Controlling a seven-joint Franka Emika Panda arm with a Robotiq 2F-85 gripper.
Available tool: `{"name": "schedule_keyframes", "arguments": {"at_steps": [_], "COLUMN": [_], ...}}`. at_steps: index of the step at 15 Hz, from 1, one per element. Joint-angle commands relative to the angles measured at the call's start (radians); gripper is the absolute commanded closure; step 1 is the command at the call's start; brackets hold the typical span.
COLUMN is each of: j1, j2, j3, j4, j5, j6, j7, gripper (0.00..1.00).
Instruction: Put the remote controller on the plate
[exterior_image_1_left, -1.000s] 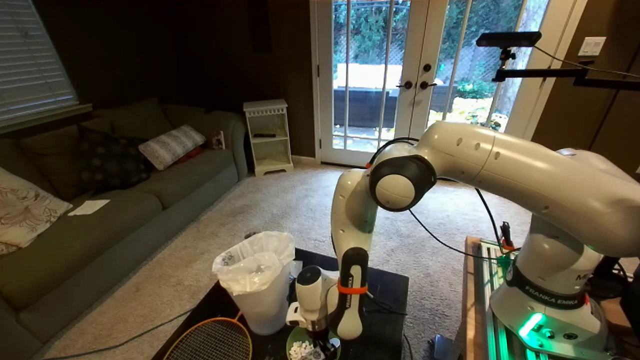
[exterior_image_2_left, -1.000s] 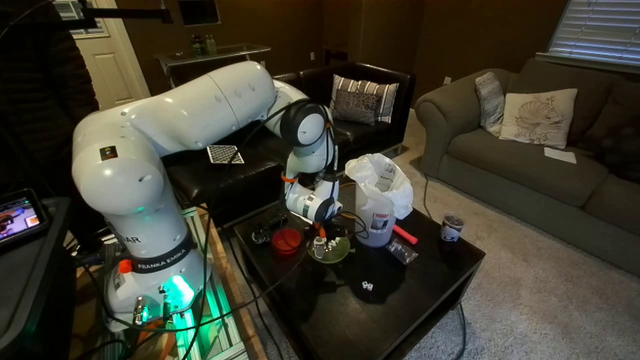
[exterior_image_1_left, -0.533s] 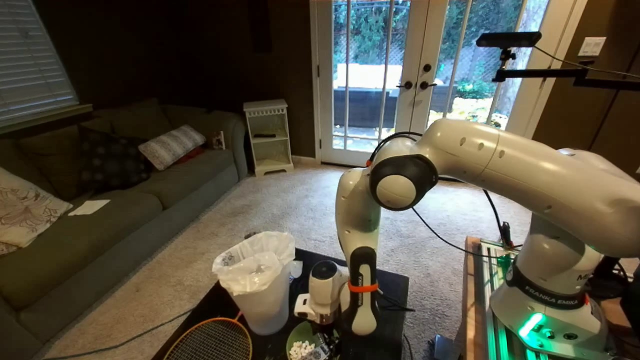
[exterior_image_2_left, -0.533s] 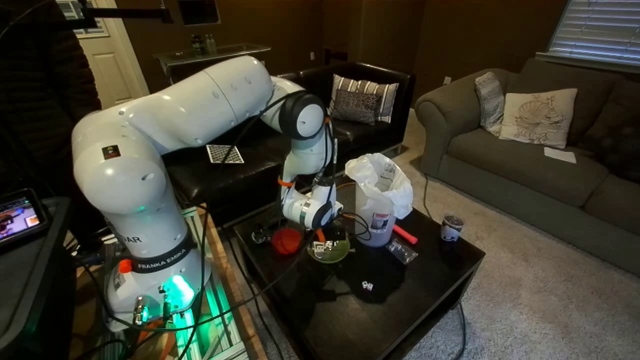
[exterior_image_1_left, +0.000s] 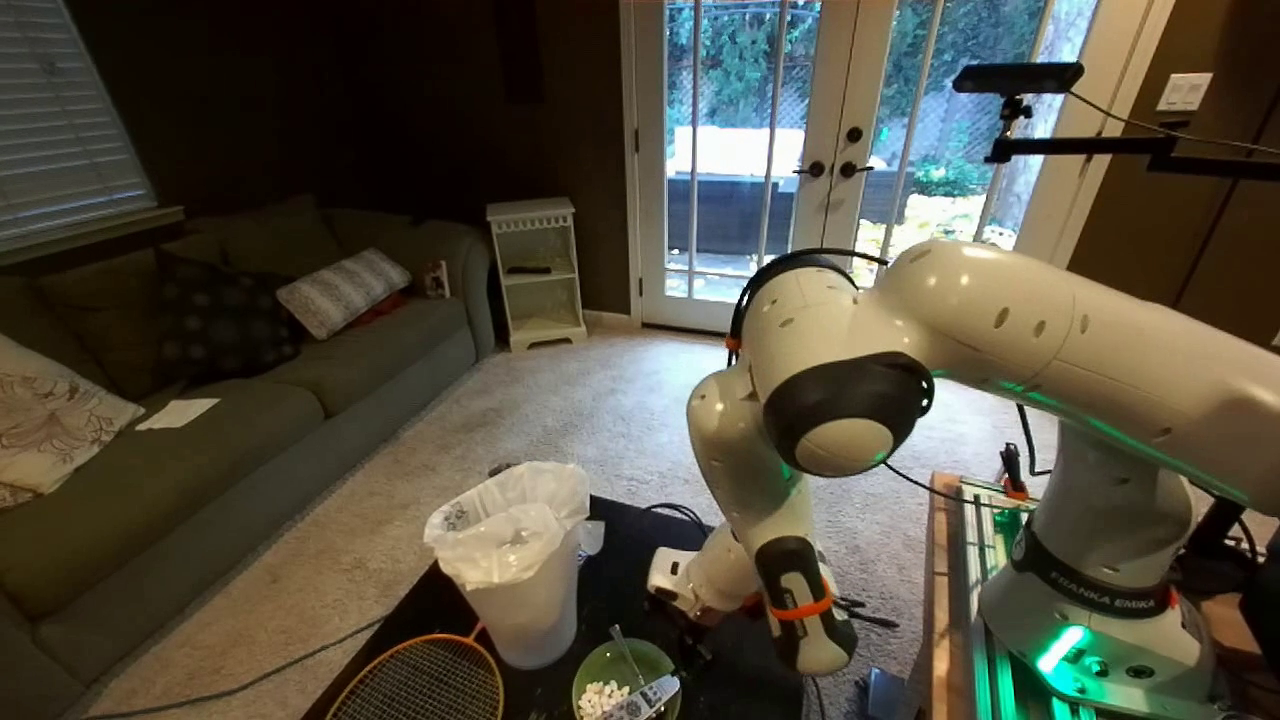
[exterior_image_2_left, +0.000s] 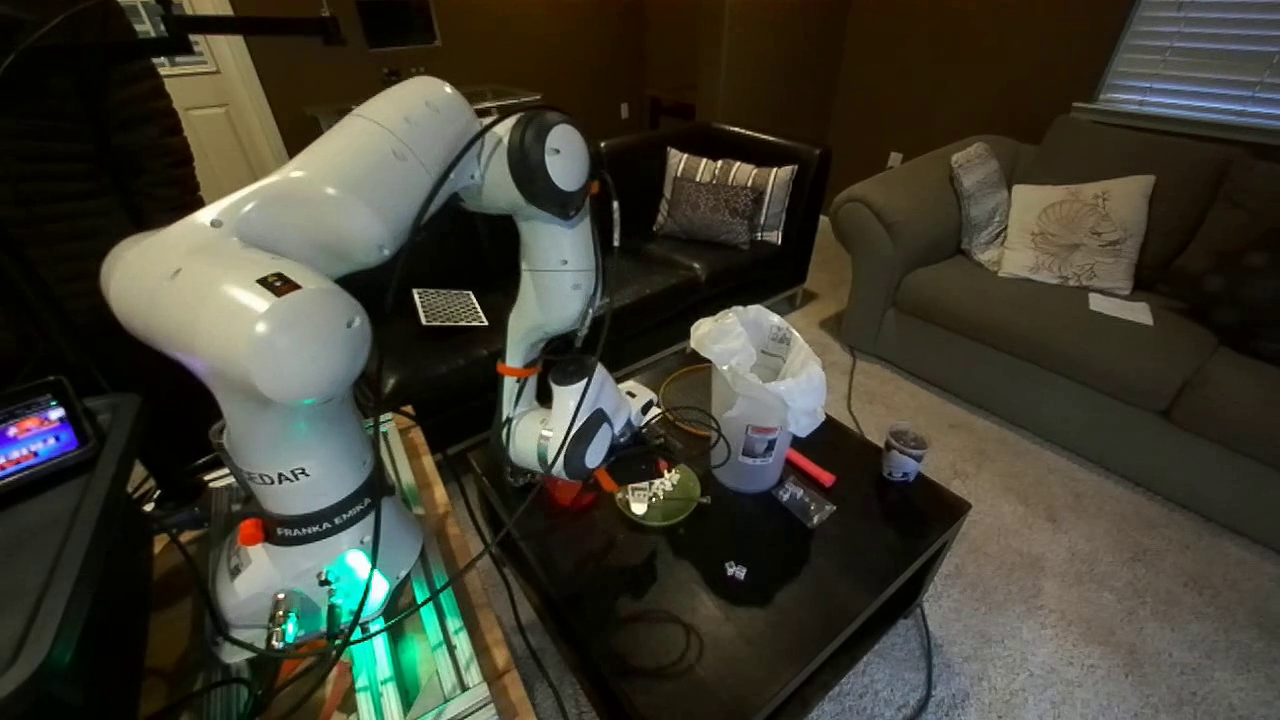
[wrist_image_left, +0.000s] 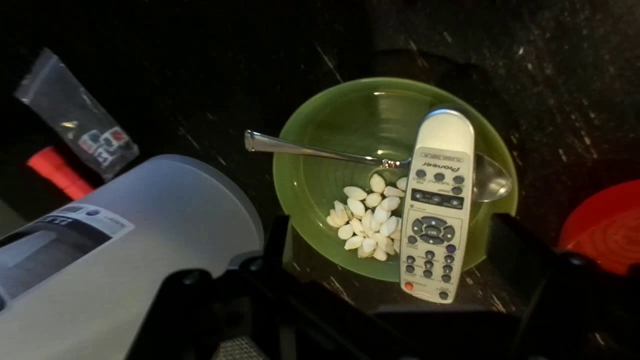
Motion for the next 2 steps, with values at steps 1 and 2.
{"name": "schedule_keyframes", "arguments": {"at_steps": [1, 2], "j1": [0.004, 0.006], "j2": [-0.006, -0.004], "j3": [0.017, 0.024], "j4": [-0.029, -0.029], "j5": [0.036, 0.035], "j6": [0.02, 0.017], "j7": [-0.035, -0.033], "gripper": [0.0, 0.0]}}
